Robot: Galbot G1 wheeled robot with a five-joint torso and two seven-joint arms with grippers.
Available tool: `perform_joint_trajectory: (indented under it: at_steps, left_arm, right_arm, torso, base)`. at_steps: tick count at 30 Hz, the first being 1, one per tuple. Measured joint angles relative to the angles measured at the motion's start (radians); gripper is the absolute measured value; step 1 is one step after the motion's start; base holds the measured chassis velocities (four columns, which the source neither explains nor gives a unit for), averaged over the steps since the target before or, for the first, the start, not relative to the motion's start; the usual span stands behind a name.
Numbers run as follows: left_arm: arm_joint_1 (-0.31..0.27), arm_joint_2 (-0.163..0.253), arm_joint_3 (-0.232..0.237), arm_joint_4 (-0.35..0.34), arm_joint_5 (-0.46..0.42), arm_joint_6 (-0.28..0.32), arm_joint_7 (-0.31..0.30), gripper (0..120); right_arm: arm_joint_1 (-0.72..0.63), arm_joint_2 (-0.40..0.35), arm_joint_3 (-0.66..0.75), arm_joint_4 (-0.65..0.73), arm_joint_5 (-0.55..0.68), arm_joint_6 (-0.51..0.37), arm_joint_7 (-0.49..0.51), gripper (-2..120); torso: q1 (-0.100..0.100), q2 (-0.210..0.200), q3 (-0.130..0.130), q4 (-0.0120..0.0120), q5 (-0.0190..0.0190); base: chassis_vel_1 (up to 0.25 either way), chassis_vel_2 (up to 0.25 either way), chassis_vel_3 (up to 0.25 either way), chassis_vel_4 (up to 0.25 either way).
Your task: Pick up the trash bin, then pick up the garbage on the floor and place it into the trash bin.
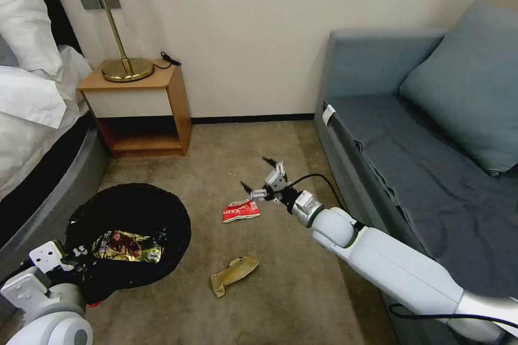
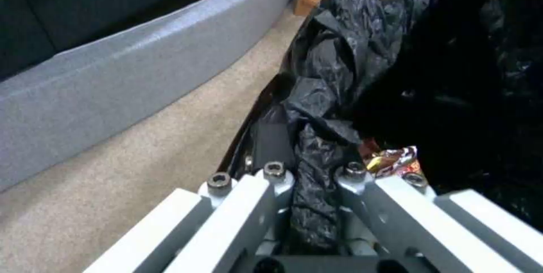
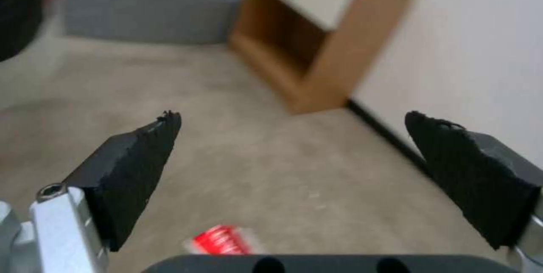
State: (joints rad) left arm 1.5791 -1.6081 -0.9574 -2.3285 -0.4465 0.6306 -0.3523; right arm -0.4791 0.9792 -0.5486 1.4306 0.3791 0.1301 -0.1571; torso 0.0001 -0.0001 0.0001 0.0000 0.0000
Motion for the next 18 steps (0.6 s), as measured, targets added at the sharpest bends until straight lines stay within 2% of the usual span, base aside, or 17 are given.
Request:
perform_joint_trajectory:
  at_steps: [2,3,7,8,11,13,15,18]
  left_arm:
    - [-0.001,0.000,0.000,0.001,0.000,0.000,0.000,3]
    - [-0.001,0.000,0.000,0.001,0.000,0.000,0.000,3]
    - [-0.004,0.000,0.005,0.003,0.003,0.000,0.000,3]
    - [-0.004,0.000,0.005,0.003,0.003,0.000,0.000,3]
    - [-0.004,0.000,0.006,0.003,0.005,0.000,0.000,3]
    - [-0.004,0.000,0.006,0.003,0.005,0.000,0.000,3]
    - [-0.003,0.000,0.005,0.003,0.007,-0.001,0.000,3]
    - [-0.003,0.000,0.004,0.004,0.007,-0.001,0.000,3]
  right_arm:
    - [0.030,0.002,-0.029,-0.028,0.009,0.007,-0.071,99]
    - [0.030,0.002,-0.029,-0.028,0.009,0.007,-0.071,99]
    - [0.116,0.025,-0.101,-0.114,0.030,0.044,-0.292,97]
    - [0.116,0.025,-0.101,-0.114,0.030,0.044,-0.292,97]
    - [0.176,0.070,-0.141,-0.221,0.018,0.078,-0.502,93]
    - [0.181,0.074,-0.145,-0.230,0.016,0.079,-0.515,92]
    - [0.219,0.109,-0.191,-0.295,0.007,0.089,-0.586,90]
    - [0.241,0.146,-0.236,-0.340,-0.001,0.099,-0.604,92]
  torso:
    - [0.000,0.000,0.000,0.0000,0.0000]
    - [0.000,0.000,0.000,0.0000,0.0000]
    - [0.000,0.000,0.000,0.0000,0.0000]
    - [0.000,0.000,0.000,0.0000,0.0000]
    - [0.000,0.000,0.000,0.0000,0.0000]
    - [0.000,0.000,0.000,0.0000,0.0000]
    - [0.000,0.000,0.000,-0.0001,-0.0002]
    - [0.000,0.000,0.000,0.0001,0.0000]
  base:
    - [0.000,0.000,0.000,0.000]
    - [0.000,0.000,0.000,0.000]
    - [0.000,0.000,0.000,0.000]
    - [0.000,0.000,0.000,0.000]
    - [0.000,0.000,0.000,0.000]
    - [0.000,0.000,0.000,0.000]
    - [0.000,0.000,0.000,0.000]
    - [0.000,0.000,0.000,0.000]
